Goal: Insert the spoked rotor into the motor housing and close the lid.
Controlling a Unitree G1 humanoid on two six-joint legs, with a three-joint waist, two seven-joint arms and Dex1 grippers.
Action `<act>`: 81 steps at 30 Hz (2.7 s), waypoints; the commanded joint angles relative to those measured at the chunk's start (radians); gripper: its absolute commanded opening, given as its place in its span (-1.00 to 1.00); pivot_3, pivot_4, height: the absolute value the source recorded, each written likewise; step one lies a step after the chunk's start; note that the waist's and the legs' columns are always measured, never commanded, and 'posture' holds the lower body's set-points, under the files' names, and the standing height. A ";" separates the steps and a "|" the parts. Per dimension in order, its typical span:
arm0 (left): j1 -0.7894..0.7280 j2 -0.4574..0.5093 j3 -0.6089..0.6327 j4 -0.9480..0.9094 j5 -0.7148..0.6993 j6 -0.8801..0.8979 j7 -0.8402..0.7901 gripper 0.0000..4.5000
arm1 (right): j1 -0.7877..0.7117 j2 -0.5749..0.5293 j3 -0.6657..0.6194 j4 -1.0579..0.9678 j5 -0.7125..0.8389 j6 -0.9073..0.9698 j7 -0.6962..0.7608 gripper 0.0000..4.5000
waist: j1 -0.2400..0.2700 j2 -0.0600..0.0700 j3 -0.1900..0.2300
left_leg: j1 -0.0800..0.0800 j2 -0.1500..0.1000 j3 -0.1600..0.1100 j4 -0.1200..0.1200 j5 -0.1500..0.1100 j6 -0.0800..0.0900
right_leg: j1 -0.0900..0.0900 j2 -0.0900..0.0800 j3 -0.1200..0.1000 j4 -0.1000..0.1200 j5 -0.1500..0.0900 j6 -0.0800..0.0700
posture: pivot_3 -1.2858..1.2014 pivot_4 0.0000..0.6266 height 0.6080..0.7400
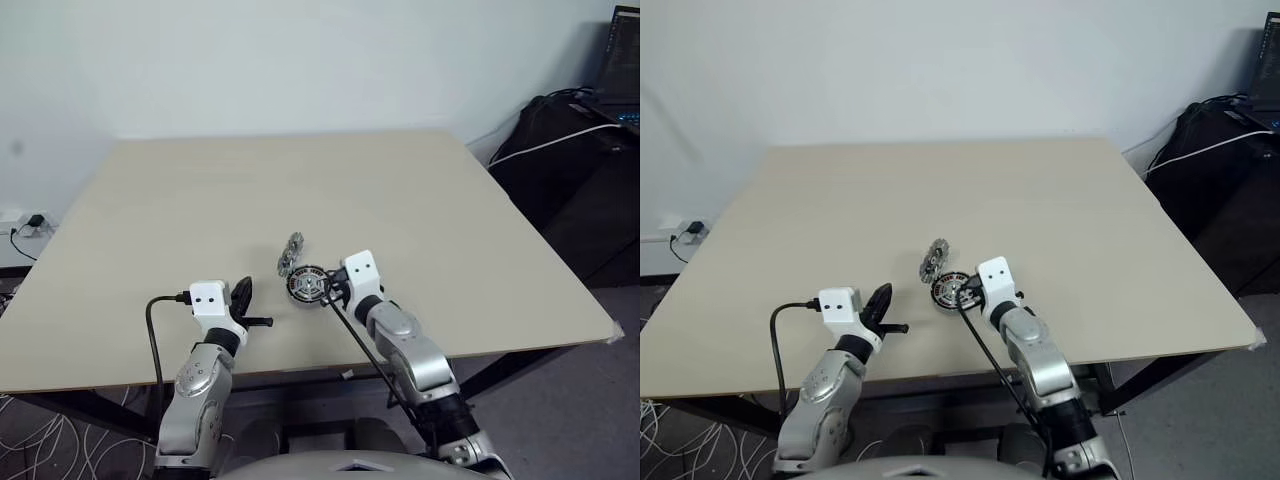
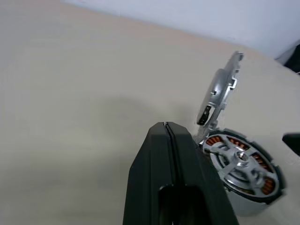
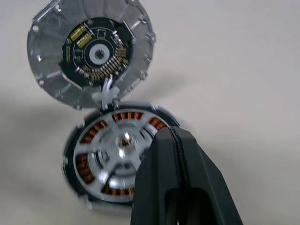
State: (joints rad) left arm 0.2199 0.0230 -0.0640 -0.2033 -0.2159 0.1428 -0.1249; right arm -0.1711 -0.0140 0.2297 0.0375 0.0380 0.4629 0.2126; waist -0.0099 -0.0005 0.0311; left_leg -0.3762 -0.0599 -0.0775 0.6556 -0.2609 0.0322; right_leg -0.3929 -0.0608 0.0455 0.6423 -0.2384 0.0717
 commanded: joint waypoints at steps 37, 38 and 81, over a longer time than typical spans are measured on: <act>-0.042 -0.046 -0.026 0.066 0.049 -0.047 -0.012 -1.00 | -0.260 -0.239 0.243 0.009 -0.166 0.048 0.349 0.24 | -0.002 0.008 -0.006 | 0.002 -0.001 0.000 -0.001 0.000 0.001 | 0.001 0.000 0.000 0.000 0.000 0.000 | 0.03 -1.00 1.00; -0.042 -0.047 -0.025 0.068 0.048 -0.048 -0.012 -1.00 | -0.267 -0.250 0.253 0.007 -0.172 0.047 0.365 0.24 | -0.001 0.008 -0.005 | 0.002 -0.001 0.000 -0.001 0.000 0.001 | 0.001 0.000 0.000 0.000 0.000 0.000 | 0.03 -1.00 1.00; -0.018 -0.104 -0.010 0.102 0.038 -0.110 0.016 -1.00 | -0.705 -0.347 0.584 0.472 -0.511 -0.440 1.097 0.24 | 0.002 0.005 -0.003 | 0.001 -0.001 -0.001 -0.001 0.000 0.000 | 0.000 -0.001 -0.001 0.000 0.004 0.004 | 0.03 -1.00 1.00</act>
State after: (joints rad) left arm 0.2106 -0.0571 -0.0679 -0.0815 -0.1707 0.0584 -0.1099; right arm -0.8498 -0.3604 0.8196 0.5053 -0.4662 0.0399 1.2916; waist -0.0083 0.0043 0.0278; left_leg -0.3753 -0.0612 -0.0784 0.6550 -0.2610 0.0319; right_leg -0.3930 -0.0618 0.0442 0.6428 -0.2348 0.0760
